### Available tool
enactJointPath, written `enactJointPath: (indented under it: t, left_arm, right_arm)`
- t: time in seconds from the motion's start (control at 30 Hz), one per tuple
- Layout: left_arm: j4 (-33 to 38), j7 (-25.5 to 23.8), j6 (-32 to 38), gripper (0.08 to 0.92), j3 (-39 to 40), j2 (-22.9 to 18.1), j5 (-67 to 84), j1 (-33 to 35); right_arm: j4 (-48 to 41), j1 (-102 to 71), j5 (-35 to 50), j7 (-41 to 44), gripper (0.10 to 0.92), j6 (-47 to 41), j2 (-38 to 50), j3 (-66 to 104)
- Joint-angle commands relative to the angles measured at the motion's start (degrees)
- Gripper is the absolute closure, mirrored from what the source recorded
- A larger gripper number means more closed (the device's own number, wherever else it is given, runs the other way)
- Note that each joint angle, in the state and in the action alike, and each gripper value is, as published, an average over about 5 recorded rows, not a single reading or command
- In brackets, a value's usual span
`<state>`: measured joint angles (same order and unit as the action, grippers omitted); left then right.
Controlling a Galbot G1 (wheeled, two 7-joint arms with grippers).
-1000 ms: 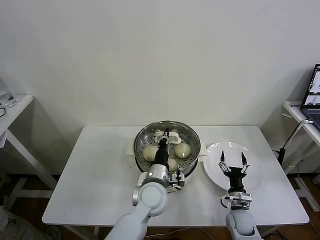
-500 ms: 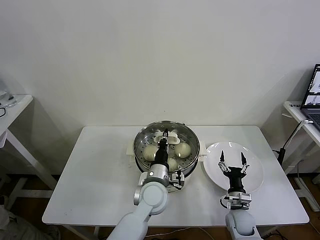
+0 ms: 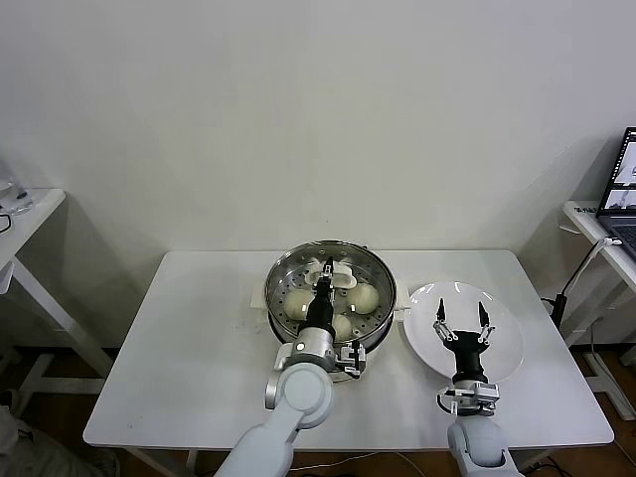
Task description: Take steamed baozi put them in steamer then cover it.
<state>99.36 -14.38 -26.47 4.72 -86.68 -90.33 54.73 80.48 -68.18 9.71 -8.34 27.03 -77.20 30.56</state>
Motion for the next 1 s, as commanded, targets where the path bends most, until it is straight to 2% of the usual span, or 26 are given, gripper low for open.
enactJointPath:
  t: [0.03, 0.3, 0.57, 0.73, 0.83, 0.93, 1.0]
  left_arm:
    - [2.11, -1.07, 0.27, 0.770, -0.19, 0.27, -0.41, 0.80]
    - [9.02, -1.59, -0.03, 0.545, 0.69, 3.12, 2.00, 2.75]
    - [20.73, -3.14, -0.93, 0.311, 1.23, 9.06, 7.58, 6.49]
    - [28.75, -2.67, -1.11, 0.199, -1.92, 14.10, 16.35, 9.10]
    - [31.96, 2.88, -0.70, 0.180, -6.89, 17.82, 28.32, 11.26]
    - [31.30, 14.84, 2.32, 0.178, -14.99, 19.55, 48.63, 14.02]
    - [28.42, 21.94, 7.16, 0.177, -20.69, 19.52, 61.80, 15.69]
  right_arm:
    - [-0.02, -0.10, -0.12, 0.05, 0.203, 0.04, -0.15, -0.10]
    - [0.24, -0.13, -0.19, 0.02, 0.203, 0.02, -0.12, -0.08]
    - [0.60, 0.09, -0.98, -0.21, 0.203, -0.42, -0.11, -0.08]
    - [2.79, -0.90, -0.65, -1.81, 0.203, -4.44, 0.61, -1.59]
    - [4.47, -1.70, 0.84, -2.36, 0.203, -6.89, 1.18, -2.37]
    - [5.92, -2.56, 2.80, -1.89, 0.203, -7.79, 1.48, -2.32]
    - [6.80, -3.16, 4.00, -1.64, 0.203, -8.40, 1.73, -2.34]
